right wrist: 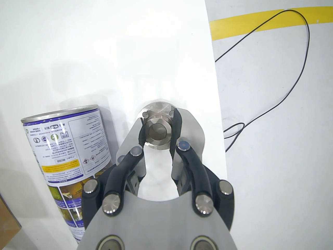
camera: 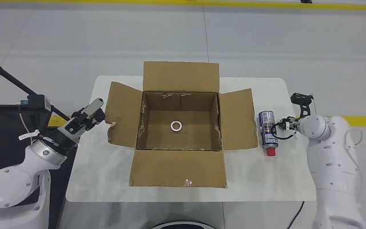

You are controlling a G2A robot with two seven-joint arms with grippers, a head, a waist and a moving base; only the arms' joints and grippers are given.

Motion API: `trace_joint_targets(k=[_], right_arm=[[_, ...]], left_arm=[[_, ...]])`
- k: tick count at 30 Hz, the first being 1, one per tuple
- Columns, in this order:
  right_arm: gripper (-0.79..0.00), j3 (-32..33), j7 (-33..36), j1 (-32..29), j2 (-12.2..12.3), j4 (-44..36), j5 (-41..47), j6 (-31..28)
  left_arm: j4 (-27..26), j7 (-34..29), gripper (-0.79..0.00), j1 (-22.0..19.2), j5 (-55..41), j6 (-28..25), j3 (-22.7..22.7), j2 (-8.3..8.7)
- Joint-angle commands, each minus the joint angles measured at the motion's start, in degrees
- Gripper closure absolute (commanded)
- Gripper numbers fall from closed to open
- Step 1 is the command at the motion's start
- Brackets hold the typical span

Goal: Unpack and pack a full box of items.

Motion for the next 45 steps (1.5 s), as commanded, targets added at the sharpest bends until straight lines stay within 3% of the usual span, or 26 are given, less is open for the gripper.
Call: trace_joint_targets(k=[1,6,12,16,18,19,20,21,26,35,37,40,45], right_arm=[[-0.086,-0.1,-0.2,0.1,0.1,0.5,0.2,0.0],[-0.265,-0.3,-0.4,0.1,0.3,0.7,0.3,0.1],[-0.366,-0.1,0.2,-0.3,0.6,-0.9,0.2,0.8],[-0.379,0.4,1.1,-1.1,0.9,-3.3,0.1,1.3],[-0.477,0.9,1.4,-1.5,1.1,-4.9,-0.1,1.8],[-0.477,1.3,1.3,-1.7,1.2,-5.9,-0.1,2.0],[-0.582,1.8,1.3,-1.9,1.4,-7.1,-0.1,2.2],[-0.622,2.2,1.5,-2.2,1.5,-8.7,0.1,2.3],[-0.717,3.7,3.5,-4.3,1.9,-20.3,0.6,2.9],[-0.733,-0.9,6.2,-5.3,1.4,-42.0,11.0,0.8],[-0.717,-3.3,6.6,-4.1,1.2,-44.3,13.8,-0.3],[-0.616,-7.8,6.6,-1.8,0.7,-46.9,18.9,-2.0],[-0.582,-17.7,6.4,3.4,-0.7,-46.1,29.5,-5.4]], left_arm=[[0.0,0.0,-0.785,0.0,0.0,0.0,0.0,0.00],[0.0,0.0,-0.785,0.0,0.0,0.0,0.0,0.00],[0.0,0.0,-0.785,0.0,0.0,0.0,0.0,0.00],[0.0,0.0,-0.785,0.0,0.0,0.0,0.0,0.00],[0.0,0.0,-0.785,0.0,0.0,0.0,0.0,0.00],[0.0,0.0,-0.785,0.0,0.0,0.0,0.0,0.00],[0.0,0.0,-0.785,0.0,0.0,0.0,0.0,0.00],[0.0,0.0,-0.785,0.0,0.0,0.0,0.0,0.00],[0.0,0.0,-0.785,0.0,0.0,0.0,0.0,0.00],[0.0,0.0,-0.785,0.0,0.0,0.0,0.0,0.00],[0.0,0.0,-0.785,0.0,0.0,0.0,0.0,0.00],[0.0,0.0,-0.785,0.0,0.0,0.0,0.0,0.00],[0.0,0.0,-0.785,0.0,0.0,0.0,0.0,0.00]])
